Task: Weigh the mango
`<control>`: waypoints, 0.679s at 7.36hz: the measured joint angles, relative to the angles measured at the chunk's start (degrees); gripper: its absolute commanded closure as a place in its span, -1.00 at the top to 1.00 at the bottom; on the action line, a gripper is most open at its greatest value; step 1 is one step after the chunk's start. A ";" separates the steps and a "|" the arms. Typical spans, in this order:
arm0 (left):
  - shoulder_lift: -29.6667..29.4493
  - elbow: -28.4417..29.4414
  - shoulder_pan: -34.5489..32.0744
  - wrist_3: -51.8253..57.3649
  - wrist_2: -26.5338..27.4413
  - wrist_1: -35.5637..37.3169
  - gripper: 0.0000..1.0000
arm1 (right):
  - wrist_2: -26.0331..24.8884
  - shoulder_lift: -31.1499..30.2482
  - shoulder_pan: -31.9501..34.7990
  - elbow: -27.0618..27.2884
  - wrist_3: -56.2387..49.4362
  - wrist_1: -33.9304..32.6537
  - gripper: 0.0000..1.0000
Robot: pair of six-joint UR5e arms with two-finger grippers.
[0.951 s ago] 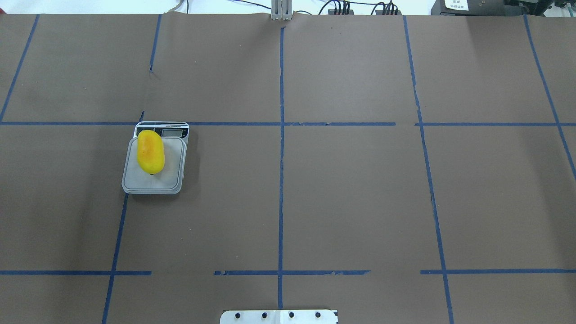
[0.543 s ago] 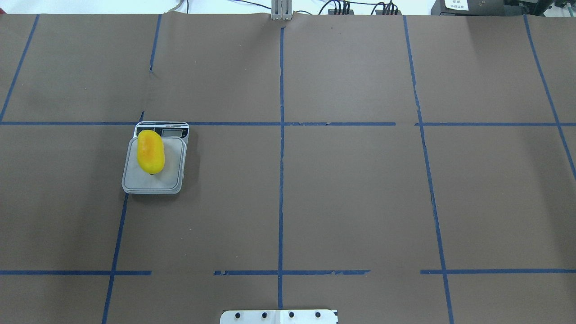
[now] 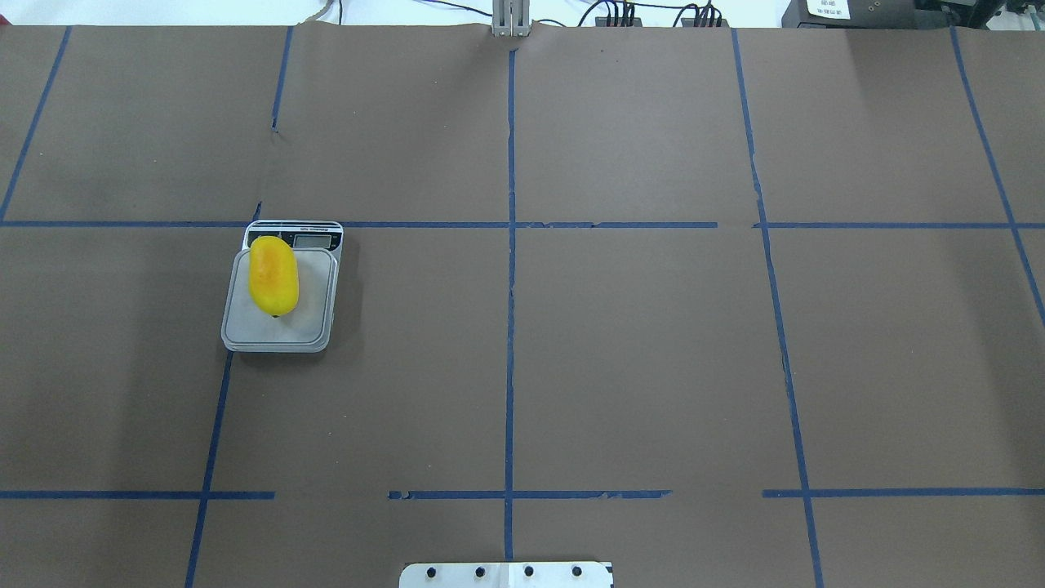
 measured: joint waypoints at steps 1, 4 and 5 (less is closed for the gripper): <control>0.55 -1.24 0.02 0.02 -0.14 -0.55 1.00 | 0.00 0.00 0.00 0.00 0.00 0.00 1.00; -0.46 -2.41 -0.24 0.27 0.29 -2.25 1.00 | 0.00 0.00 0.00 -0.02 0.00 0.00 1.00; -0.55 -2.89 -0.30 0.29 0.39 -2.41 1.00 | 0.00 0.00 0.00 -0.03 0.00 0.00 1.00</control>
